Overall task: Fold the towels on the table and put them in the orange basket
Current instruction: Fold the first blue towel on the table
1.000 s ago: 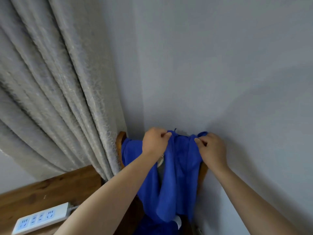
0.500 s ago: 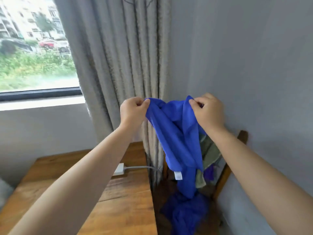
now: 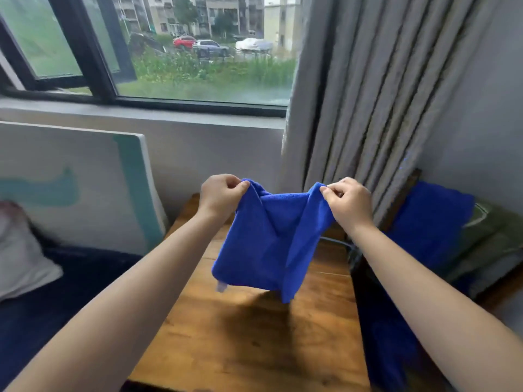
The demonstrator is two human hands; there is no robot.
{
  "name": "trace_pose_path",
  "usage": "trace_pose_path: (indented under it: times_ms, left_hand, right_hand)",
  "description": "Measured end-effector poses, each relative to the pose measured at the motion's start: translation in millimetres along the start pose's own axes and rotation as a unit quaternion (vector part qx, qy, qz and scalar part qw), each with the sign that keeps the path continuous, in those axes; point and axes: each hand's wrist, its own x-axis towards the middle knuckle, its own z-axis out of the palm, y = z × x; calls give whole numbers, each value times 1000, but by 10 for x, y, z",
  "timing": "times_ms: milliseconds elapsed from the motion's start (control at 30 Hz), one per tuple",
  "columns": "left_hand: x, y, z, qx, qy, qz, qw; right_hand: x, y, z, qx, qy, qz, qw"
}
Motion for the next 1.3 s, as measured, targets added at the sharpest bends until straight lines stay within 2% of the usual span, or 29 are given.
trace_pose_path:
  times_ms: [233, 300, 400, 500, 633, 733, 867, 967, 1033, 1133, 1300]
  left_hand:
    - [170, -980, -285, 67, 21, -113, 991]
    - [290, -1245, -240, 89, 15, -162, 983]
    - [381, -1658, -84, 120, -11, -241, 963]
    - [380, -2085, 110, 211, -52, -305, 927]
    - [206, -2689, 348, 284, -138, -407, 857]
    - [95, -2937, 364, 286, -157, -434, 839]
    - [139, -3234, 408, 310, -162, -416, 839]
    - [156, -3350, 524, 261, -153, -328, 895]
    - [137, -3449, 606, 234, -157, -294, 913]
    - [124, -3565, 688, 211, -161, -299, 917]
    - [138, -3688, 682, 116, -122, -303, 938]
  right_hand:
    - [127, 29, 1011, 38, -158, 47, 986]
    - [211, 192, 1329, 13, -211, 57, 976]
    - [178, 543, 1688, -84, -286, 88, 950]
    - [35, 950, 1861, -185, -326, 150, 915]
    - [-395, 1397, 2091, -206, -430, 190, 858]
    - [-689, 1431, 2208, -163, -433, 219, 859]
    - [-861, 1333, 2504, -106, -374, 226, 893]
    - [-861, 1247, 2731, -72, -306, 223, 923]
    - [-868, 1213, 2897, -58, -269, 252, 928]
    - [-870, 1186, 3108, -53, -238, 291, 925]
    - [-849, 1181, 3247, -50, -209, 320, 923]
